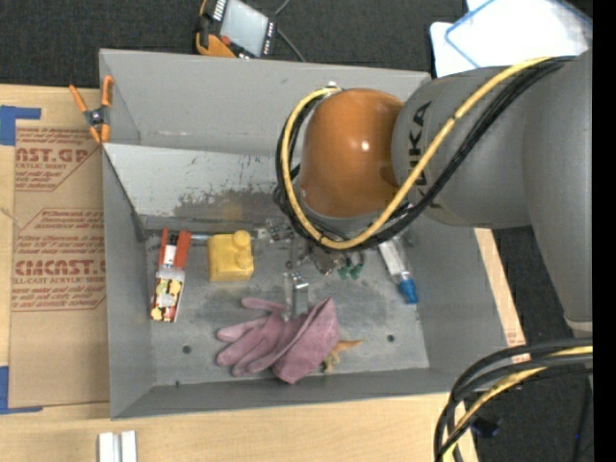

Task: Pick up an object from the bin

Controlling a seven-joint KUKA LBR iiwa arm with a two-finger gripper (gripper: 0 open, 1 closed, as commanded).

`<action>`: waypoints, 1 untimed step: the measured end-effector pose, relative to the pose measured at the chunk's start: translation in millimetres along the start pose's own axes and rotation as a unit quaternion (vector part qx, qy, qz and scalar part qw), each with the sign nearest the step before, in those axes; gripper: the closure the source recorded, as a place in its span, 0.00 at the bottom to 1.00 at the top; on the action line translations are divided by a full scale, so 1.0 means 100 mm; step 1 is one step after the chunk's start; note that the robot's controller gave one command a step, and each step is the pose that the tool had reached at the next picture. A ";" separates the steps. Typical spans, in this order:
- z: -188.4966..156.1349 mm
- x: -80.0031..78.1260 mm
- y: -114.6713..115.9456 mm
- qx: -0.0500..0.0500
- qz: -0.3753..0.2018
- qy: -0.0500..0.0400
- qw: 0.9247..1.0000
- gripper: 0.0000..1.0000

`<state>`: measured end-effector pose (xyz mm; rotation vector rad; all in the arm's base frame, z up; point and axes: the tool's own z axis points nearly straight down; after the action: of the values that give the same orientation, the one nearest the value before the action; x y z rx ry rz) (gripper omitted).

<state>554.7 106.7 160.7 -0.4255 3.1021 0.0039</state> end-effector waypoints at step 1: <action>0.18 0.05 0.04 -0.001 0.080 0.002 0.997 0.00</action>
Offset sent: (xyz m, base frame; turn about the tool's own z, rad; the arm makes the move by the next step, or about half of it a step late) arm -0.0108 -0.0185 -0.0323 -0.2247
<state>548.4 109.4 142.7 -0.1774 3.1310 0.0064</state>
